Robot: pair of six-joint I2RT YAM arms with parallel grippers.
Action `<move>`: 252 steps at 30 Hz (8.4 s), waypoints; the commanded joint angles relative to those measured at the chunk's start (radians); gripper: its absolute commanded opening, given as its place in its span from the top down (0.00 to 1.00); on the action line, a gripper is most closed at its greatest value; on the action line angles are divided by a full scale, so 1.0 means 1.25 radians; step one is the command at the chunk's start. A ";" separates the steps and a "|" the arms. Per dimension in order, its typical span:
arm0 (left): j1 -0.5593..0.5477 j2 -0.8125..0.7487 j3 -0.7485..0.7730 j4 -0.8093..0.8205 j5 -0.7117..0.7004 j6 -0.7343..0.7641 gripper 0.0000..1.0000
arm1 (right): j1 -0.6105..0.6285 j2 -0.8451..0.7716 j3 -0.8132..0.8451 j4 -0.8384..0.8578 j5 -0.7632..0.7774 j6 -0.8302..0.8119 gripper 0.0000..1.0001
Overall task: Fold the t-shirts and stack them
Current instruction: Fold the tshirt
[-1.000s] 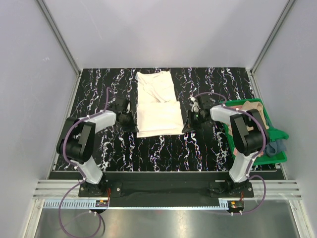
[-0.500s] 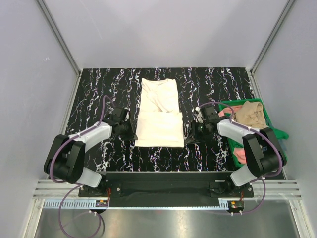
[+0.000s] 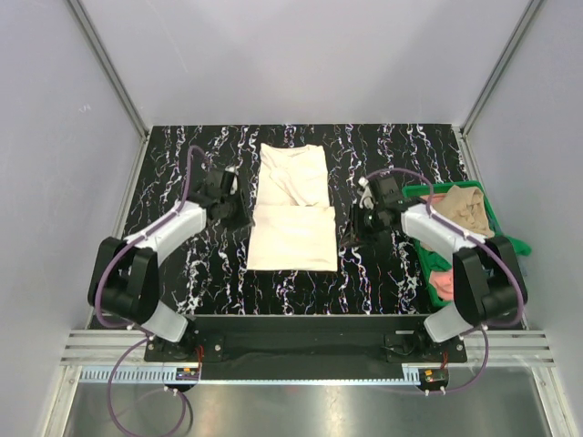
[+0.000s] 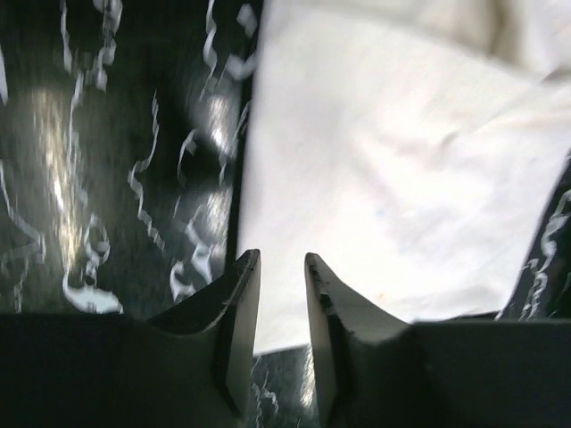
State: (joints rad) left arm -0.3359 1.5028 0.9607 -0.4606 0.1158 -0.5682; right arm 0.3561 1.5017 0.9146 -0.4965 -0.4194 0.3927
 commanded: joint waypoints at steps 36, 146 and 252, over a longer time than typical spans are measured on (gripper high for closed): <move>0.017 -0.118 0.065 -0.053 0.059 0.042 0.40 | -0.032 0.101 0.153 -0.061 0.034 0.178 0.45; -0.007 -0.278 -0.519 0.263 0.026 -0.222 0.96 | 0.239 -0.155 -0.433 0.511 0.325 0.761 1.00; 0.183 0.504 0.574 0.226 0.244 0.021 0.48 | -0.185 0.550 0.728 0.073 -0.213 0.020 0.27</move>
State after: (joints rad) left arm -0.0940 2.1689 1.7504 -0.1402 0.3923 -0.5869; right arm 0.1169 2.2539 1.9011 -0.4381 -0.6483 0.4587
